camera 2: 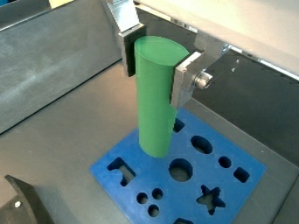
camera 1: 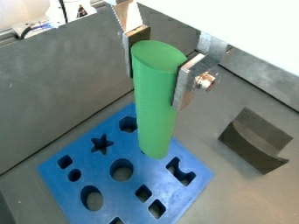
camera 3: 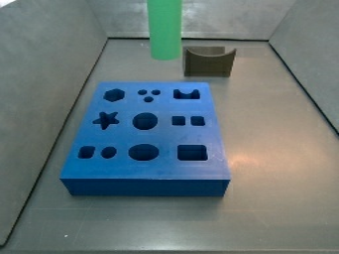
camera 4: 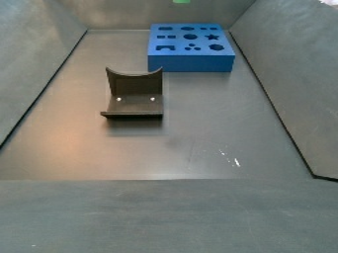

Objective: Insert the oval object.

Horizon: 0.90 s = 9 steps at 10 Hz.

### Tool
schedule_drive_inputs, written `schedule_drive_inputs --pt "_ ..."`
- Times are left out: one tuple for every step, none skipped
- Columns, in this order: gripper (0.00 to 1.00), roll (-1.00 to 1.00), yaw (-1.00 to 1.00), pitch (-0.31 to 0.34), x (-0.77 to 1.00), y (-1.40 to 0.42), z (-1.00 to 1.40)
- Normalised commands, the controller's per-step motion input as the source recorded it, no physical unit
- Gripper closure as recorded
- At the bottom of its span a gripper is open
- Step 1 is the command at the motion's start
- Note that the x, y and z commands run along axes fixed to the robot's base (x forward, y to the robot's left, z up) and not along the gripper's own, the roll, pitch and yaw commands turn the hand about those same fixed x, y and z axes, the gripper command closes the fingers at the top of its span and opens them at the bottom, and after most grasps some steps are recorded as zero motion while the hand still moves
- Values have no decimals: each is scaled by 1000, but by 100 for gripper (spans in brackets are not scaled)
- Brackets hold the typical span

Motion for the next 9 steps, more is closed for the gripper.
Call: schedule_drive_inputs --pt "100 -57 -223 -96 -26 -100 -314" --pt "100 0 -489 -157 -63 -771 -457" --pt "100 29 -380 -127 -40 -911 -540" --pt "100 11 -294 -123 -97 -963 -654" --pt "100 56 -314 -153 -206 -974 -883" --pt "100 53 -326 0 -211 -946 -894" --pt "100 266 -40 -40 -474 -789 -549" --pt "100 113 131 -116 -266 -251 -86" --pt "100 16 0 0 0 -40 0"
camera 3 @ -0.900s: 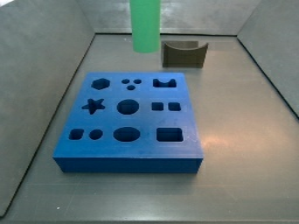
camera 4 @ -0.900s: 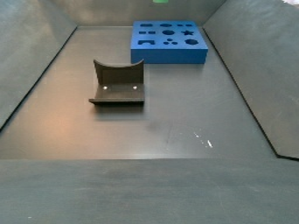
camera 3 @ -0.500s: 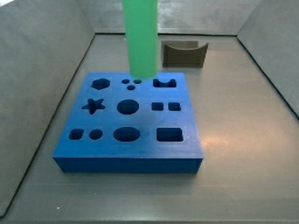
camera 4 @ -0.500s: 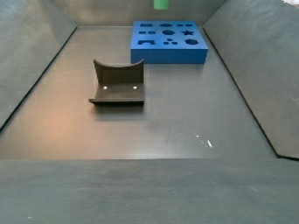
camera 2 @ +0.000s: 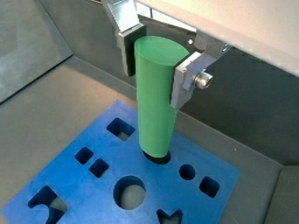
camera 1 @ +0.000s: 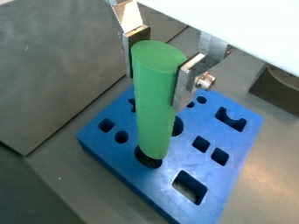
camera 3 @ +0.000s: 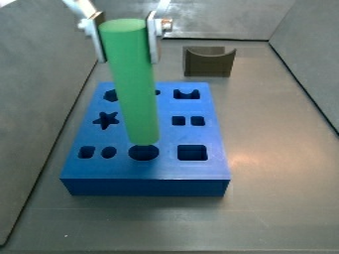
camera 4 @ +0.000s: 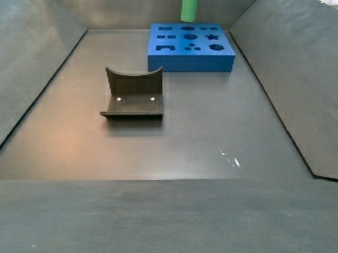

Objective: Insert the oval object.

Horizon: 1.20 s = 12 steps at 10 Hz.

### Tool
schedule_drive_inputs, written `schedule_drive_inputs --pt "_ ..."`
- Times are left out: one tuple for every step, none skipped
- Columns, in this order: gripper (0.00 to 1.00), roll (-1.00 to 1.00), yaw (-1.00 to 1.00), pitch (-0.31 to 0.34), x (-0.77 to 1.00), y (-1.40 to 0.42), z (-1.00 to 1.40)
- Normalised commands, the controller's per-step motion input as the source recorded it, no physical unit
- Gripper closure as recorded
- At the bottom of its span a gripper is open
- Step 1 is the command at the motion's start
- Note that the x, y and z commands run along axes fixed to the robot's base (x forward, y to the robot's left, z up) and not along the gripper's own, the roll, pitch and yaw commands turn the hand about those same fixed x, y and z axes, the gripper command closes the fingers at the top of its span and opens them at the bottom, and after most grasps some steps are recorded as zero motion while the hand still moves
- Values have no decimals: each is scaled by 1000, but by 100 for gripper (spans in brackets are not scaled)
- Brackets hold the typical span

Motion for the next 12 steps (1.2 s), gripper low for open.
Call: schedule_drive_inputs --pt "100 0 0 0 0 0 -26" --pt "100 0 0 -11 0 0 -317" --pt "100 0 6 -41 0 -171 -411" --pt "100 0 14 -19 0 -106 -251" --pt "100 9 66 0 0 -123 -151" --pt "100 41 57 0 83 -51 -149" --pt "100 86 9 19 54 0 -114" --pt "100 104 34 14 89 0 -177" --pt "100 113 0 23 137 0 -220" --pt "100 80 0 0 129 0 -260" --pt "100 34 0 0 129 0 -277" --pt "100 34 0 0 163 0 -329"
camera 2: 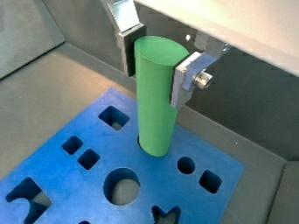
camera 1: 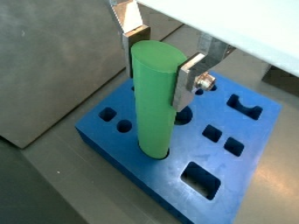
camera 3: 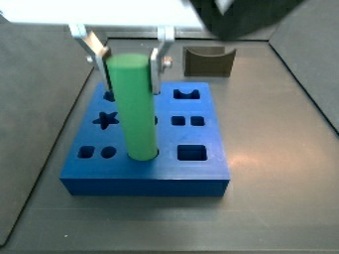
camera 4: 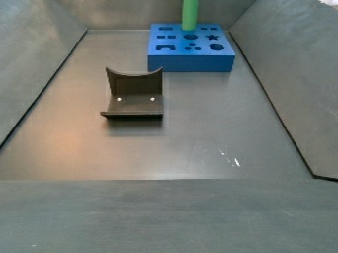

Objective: Insert the oval object.

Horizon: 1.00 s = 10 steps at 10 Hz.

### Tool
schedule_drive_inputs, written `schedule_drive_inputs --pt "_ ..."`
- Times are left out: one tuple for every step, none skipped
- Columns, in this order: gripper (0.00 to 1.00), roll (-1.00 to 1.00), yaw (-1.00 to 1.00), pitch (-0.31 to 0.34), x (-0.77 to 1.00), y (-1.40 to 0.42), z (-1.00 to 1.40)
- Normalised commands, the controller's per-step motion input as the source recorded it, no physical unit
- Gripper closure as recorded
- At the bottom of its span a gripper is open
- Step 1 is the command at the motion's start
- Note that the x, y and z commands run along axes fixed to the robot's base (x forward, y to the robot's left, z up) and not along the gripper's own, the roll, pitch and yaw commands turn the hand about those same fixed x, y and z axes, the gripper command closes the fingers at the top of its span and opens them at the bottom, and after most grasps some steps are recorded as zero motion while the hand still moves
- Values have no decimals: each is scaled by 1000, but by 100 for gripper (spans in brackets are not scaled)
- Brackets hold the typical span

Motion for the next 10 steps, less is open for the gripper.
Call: schedule_drive_inputs --pt "100 29 0 0 131 0 -329" --pt "100 33 0 0 49 0 -291" --pt "100 50 0 -27 0 -23 -334" --pt "100 84 0 -46 0 -91 -377" --pt "100 80 0 -36 14 -111 -371" --pt "100 74 0 -27 0 -120 -326" --pt "100 59 0 0 71 -146 -294" --pt "100 0 0 -26 60 -129 -194" --pt "100 -14 0 -10 57 -29 -160" --pt "100 40 0 0 0 -74 0"
